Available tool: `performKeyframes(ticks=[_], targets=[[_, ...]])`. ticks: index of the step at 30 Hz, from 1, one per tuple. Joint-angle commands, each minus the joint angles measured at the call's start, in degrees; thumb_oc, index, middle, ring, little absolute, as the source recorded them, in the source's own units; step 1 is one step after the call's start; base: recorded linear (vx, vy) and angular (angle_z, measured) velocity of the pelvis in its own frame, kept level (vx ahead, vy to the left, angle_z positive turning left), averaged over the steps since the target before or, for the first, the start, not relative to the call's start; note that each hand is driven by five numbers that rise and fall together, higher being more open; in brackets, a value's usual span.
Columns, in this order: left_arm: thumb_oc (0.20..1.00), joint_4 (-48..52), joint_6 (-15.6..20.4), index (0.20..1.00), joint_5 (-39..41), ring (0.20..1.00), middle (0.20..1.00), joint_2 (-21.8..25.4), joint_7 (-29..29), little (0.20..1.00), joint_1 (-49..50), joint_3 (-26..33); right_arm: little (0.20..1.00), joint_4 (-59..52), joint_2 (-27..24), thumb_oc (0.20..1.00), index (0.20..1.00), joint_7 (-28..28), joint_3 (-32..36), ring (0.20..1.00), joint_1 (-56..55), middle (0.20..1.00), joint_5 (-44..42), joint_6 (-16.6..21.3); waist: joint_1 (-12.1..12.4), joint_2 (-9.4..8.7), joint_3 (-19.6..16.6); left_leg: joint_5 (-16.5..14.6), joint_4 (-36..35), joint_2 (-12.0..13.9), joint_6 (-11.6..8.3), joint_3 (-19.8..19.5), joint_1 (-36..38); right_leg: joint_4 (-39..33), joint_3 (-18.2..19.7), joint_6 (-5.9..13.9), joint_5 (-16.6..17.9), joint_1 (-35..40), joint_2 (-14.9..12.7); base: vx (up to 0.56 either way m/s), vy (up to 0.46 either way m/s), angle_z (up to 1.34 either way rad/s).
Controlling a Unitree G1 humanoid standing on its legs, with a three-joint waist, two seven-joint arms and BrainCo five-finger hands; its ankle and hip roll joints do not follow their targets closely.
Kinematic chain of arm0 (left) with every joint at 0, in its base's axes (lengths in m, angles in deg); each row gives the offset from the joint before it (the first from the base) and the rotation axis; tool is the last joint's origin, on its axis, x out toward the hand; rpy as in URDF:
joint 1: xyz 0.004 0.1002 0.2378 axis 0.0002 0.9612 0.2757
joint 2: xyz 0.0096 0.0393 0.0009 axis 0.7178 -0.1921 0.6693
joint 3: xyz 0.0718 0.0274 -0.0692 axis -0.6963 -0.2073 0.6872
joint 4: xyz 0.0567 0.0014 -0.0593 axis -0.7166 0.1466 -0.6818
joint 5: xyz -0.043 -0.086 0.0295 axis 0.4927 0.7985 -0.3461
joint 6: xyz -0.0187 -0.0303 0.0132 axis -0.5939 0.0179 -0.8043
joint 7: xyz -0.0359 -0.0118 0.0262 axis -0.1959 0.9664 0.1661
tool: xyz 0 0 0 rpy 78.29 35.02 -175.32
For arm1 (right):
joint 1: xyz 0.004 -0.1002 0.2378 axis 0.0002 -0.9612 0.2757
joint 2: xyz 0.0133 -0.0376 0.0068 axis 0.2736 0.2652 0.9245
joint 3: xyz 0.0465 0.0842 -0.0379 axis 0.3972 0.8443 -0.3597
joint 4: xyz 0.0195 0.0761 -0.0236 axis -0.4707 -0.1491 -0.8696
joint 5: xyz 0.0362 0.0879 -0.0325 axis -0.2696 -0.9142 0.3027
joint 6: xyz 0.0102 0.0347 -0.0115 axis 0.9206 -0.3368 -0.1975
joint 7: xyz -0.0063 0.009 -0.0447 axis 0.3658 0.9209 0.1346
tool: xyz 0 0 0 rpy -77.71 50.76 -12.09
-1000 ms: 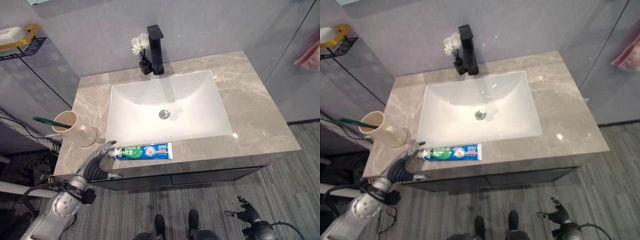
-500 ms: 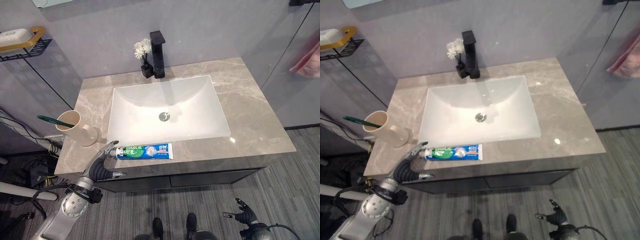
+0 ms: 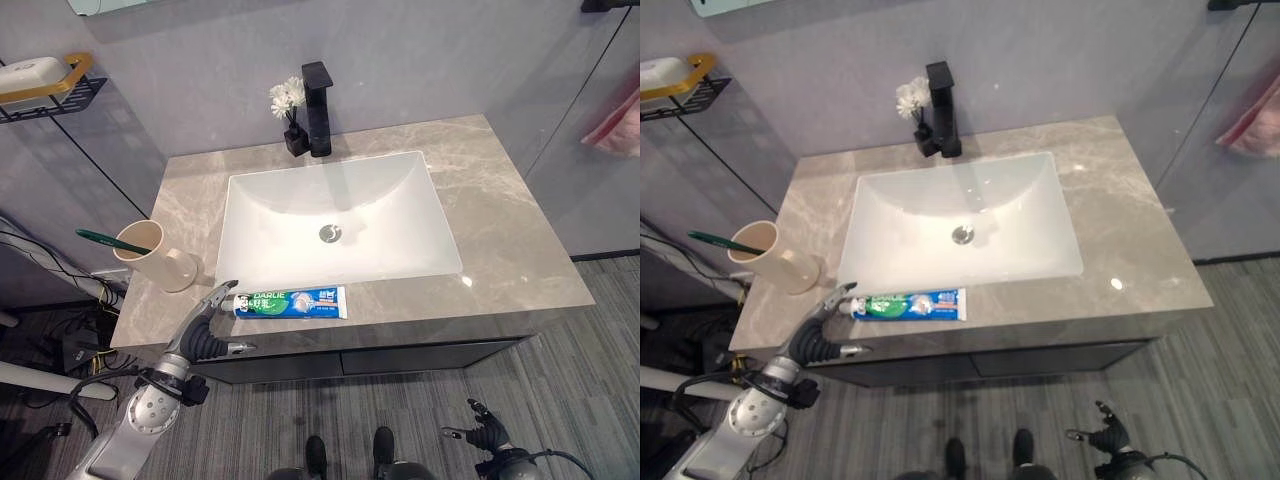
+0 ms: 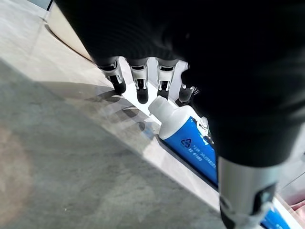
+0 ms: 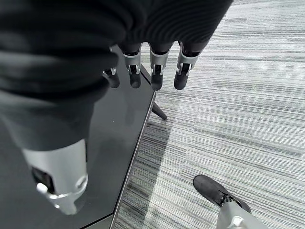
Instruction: Put brush and paste in cup on sink, flatten towel.
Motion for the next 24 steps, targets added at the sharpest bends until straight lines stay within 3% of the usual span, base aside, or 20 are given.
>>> performKeyframes(ticks=[1, 6, 7, 8, 11, 15, 24], targets=[[1.000, -2.74, 1.02, 1.000, 0.01, 1.000, 1.000, -2.05, 0.83, 1.000, -4.72, -3.74, 1.000, -1.70, -1.11, 1.000, 1.000, -1.21, -0.91, 1.000, 0.42, 1.000, -1.12, 1.77, -1.61, -0.48, 0.65, -0.04, 0.11, 6.03, -5.61, -0.70, 1.37, 0.53, -0.64, 4.36, -4.10, 2.96, -2.27, 0.00, 0.000, 0.00], [1.000, -4.02, 1.33, 1.000, -3.51, 1.000, 1.000, -1.68, 2.42, 1.000, -5.36, -5.11, 1.000, -1.89, -0.94, 1.000, 1.000, -1.89, -1.17, 1.000, 0.61, 1.000, -1.29, 2.10, -1.64, -0.79, 0.81, -0.16, 0.11, 6.13, -5.56, -0.65, 1.29, 0.66, -0.67, 4.30, -4.22, 2.77, -2.15, 0.01, -0.002, 0.00], [0.853, -5.16, 1.62, 0.853, -6.03, 0.853, 0.853, -1.31, 3.42, 0.853, -5.65, -5.99, 1.000, -1.70, -0.74, 1.000, 1.000, -2.27, -1.33, 1.000, 0.59, 1.000, -1.38, 2.49, -1.59, -0.98, 0.72, -0.33, 0.11, 6.22, -5.52, -0.58, 1.60, 0.68, -0.57, 4.27, -4.38, 3.03, -2.05, 0.05, -0.007, 0.02], [0.771, -5.68, 1.70, 0.771, -7.35, 0.771, 0.771, -1.07, 3.82, 0.771, -5.80, -6.54, 1.000, -1.54, -0.75, 1.000, 1.000, -2.55, -1.38, 1.000, 0.61, 1.000, -1.34, 2.64, -1.57, -1.14, 0.65, -0.45, 0.11, 6.27, -5.52, -0.51, 1.82, 0.67, -0.49, 4.27, -4.46, 3.26, -2.00, 0.04, -0.005, 0.02], [0.693, -8.68, 1.85, 0.693, -11.00, 0.693, 0.693, -1.12, 5.34, 0.693, -5.82, -8.36, 1.000, -0.66, -0.29, 1.000, 1.000, -3.52, -1.48, 1.000, 0.61, 1.000, -1.24, 3.17, -1.47, -1.86, 0.22, -0.86, 0.11, 6.46, -5.53, -0.22, 2.79, 0.65, -0.31, 4.31, -4.73, 4.10, -1.81, 0.06, -0.003, 0.00], [0.200, -12.31, 1.54, 0.200, -13.70, 0.200, 0.200, -1.30, 6.76, 0.200, -5.62, -9.82, 1.000, 0.25, 0.22, 1.000, 1.000, -4.41, -1.50, 1.000, 0.59, 1.000, -1.01, 3.48, -1.32, -2.78, -0.50, -1.13, 0.11, 6.79, -5.62, -0.10, 3.58, 0.82, -0.38, 4.40, -4.98, 4.85, -1.61, 0.04, -0.003, -0.03], [0.200, -14.81, 1.18, 0.200, -16.43, 0.200, 0.200, -1.54, 7.34, 0.200, -5.49, -11.47, 1.000, 1.40, 0.91, 1.000, 1.000, -5.51, -1.69, 1.000, 1.02, 1.000, -0.49, 3.49, -0.99, -4.00, -1.73, -1.63, 0.11, 6.95, -5.45, -0.22, 4.48, 1.73, -0.28, 4.50, -5.35, 5.36, -1.68, 0.00, 0.004, 0.00]])
